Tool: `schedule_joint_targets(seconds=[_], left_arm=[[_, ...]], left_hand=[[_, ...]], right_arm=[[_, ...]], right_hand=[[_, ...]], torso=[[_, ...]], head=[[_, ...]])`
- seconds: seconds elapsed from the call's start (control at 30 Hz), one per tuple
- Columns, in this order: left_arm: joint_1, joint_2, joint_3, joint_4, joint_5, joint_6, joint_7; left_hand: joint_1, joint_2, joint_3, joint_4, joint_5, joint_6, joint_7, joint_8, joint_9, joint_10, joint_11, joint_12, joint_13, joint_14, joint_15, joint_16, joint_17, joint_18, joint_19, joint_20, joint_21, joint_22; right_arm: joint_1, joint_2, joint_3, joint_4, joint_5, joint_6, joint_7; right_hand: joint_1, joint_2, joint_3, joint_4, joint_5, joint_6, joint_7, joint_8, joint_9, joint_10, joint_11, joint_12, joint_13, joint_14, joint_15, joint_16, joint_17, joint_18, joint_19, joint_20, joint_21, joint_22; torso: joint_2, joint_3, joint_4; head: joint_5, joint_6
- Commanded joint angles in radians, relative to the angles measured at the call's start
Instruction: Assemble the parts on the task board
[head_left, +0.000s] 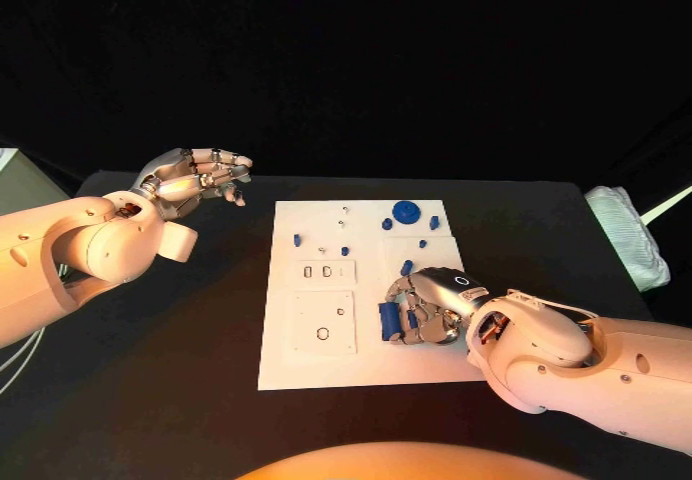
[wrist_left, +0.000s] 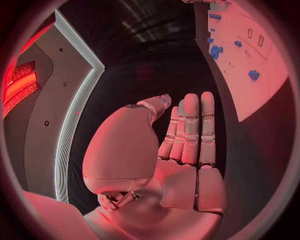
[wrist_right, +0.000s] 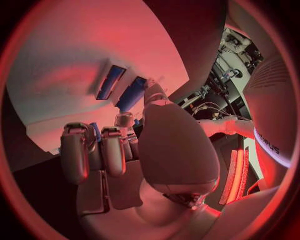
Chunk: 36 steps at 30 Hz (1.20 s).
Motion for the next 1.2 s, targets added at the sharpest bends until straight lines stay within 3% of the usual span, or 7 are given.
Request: schedule_joint_targets(seconds=[0.03,0.17,0.2,0.33,0.67,0.97,1.2], left_arm=[[0.0,0.001,0.001,0.002,0.0,0.017,0.003],[0.0,0.001,0.001,0.002,0.0,0.016,0.003],[0.0,0.001,0.001,0.001,0.0,0.016,0.003],[0.0,0.001,0.001,0.001,0.0,0.017,0.002],[0.0,0.001,0.0,-0.002,0.0,0.016,0.002],[0.0,0.003,0.0,-0.006,0.0,0.016,0.001],[0.0,0.004,0.0,-0.009,0.0,0.017,-0.001]], left_hand=[[-0.01,0.0,-0.001,-0.004,-0.004,-0.007,0.023,0.002,-0.001,-0.009,0.001,0.003,-0.001,0.0,0.007,0.005,-0.001,0.013,0.007,0.001,-0.004,-0.001],[-0.01,0.0,-0.001,-0.004,-0.004,-0.007,0.023,0.002,-0.001,-0.009,0.001,0.003,-0.001,0.0,0.007,0.005,-0.001,0.013,0.007,0.001,-0.004,-0.001],[-0.01,0.0,-0.001,-0.004,-0.004,-0.007,0.023,0.002,-0.001,-0.009,0.001,0.003,-0.001,0.0,0.007,0.005,-0.001,0.013,0.007,0.001,-0.004,-0.001],[-0.01,0.0,-0.001,-0.004,-0.004,-0.007,0.023,0.002,-0.001,-0.009,0.001,0.003,-0.001,0.0,0.007,0.005,-0.001,0.013,0.007,0.001,-0.004,-0.001],[-0.011,0.001,-0.001,-0.004,-0.004,-0.007,0.023,0.003,-0.002,-0.009,0.001,0.004,-0.002,0.0,0.008,0.005,-0.002,0.013,0.006,0.001,-0.005,-0.002],[-0.011,0.001,-0.001,-0.004,-0.004,-0.007,0.023,0.003,-0.002,-0.01,0.001,0.004,-0.002,0.0,0.008,0.005,-0.002,0.013,0.006,0.001,-0.005,-0.002],[-0.011,0.001,-0.001,-0.004,-0.004,-0.007,0.023,0.003,-0.002,-0.01,0.001,0.004,-0.002,0.0,0.008,0.005,-0.002,0.013,0.006,0.001,-0.005,-0.002]], right_arm=[[-0.002,0.002,-0.002,-0.004,-0.013,0.018,0.016],[-0.002,0.0,-0.002,-0.004,-0.013,-0.027,0.029],[-0.002,0.0,-0.002,-0.004,-0.012,-0.038,0.032],[-0.002,-0.003,-0.002,-0.005,-0.007,-0.077,0.045],[-0.002,-0.016,-0.002,0.003,0.013,-0.147,0.087],[0.015,-0.043,0.0,0.023,0.063,-0.158,0.125],[0.048,-0.092,0.0,0.037,0.115,-0.115,0.161]], right_hand=[[0.003,-0.009,0.013,-0.003,0.003,0.008,0.001,0.01,-0.002,0.009,-0.002,0.002,0.014,0.069,-0.005,0.003,0.114,-0.011,0.075,-0.007,0.006,0.231],[0.013,0.012,0.051,-0.004,-0.004,0.039,-0.01,0.04,-0.001,0.058,-0.012,0.022,0.07,0.068,-0.013,0.0,0.107,-0.014,0.08,-0.013,0.026,0.236],[0.014,0.019,0.069,-0.004,-0.025,0.054,-0.017,0.052,-0.001,0.082,-0.019,0.032,0.096,0.069,-0.018,0.001,0.112,-0.015,0.081,-0.017,0.03,0.236],[0.001,0.029,0.129,-0.003,-0.026,0.097,-0.039,0.081,-0.008,0.124,-0.038,0.039,0.134,0.07,-0.035,0.002,0.116,-0.019,0.086,-0.031,0.052,0.242],[-0.026,0.023,0.185,-0.003,-0.021,0.124,-0.056,0.1,-0.019,0.151,-0.054,0.043,0.165,0.071,-0.048,0.001,0.116,-0.023,0.09,-0.044,0.072,0.247],[-0.052,0.012,0.204,-0.003,-0.016,0.125,-0.057,0.104,-0.026,0.16,-0.055,0.045,0.179,0.073,-0.05,0.003,0.122,-0.025,0.093,-0.047,0.083,0.249],[-0.055,0.008,0.207,-0.003,-0.014,0.125,-0.058,0.104,-0.027,0.161,-0.056,0.045,0.181,0.074,-0.051,0.004,0.125,-0.025,0.093,-0.047,0.085,0.25]], torso=[[0.001,0.0003,0.0005],[0.0,0.0003,0.0006],[0.0,0.0003,0.0005],[0.0,0.0003,0.0005],[0.0,0.0007,0.0002],[0.0,0.0008,-0.0002],[0.0,0.0001,-0.0006]], head=[[0.0,0.001],[0.0,0.002],[0.0,0.002],[0.0,0.001],[0.002,0.005],[0.001,0.006],[-0.009,0.006]])
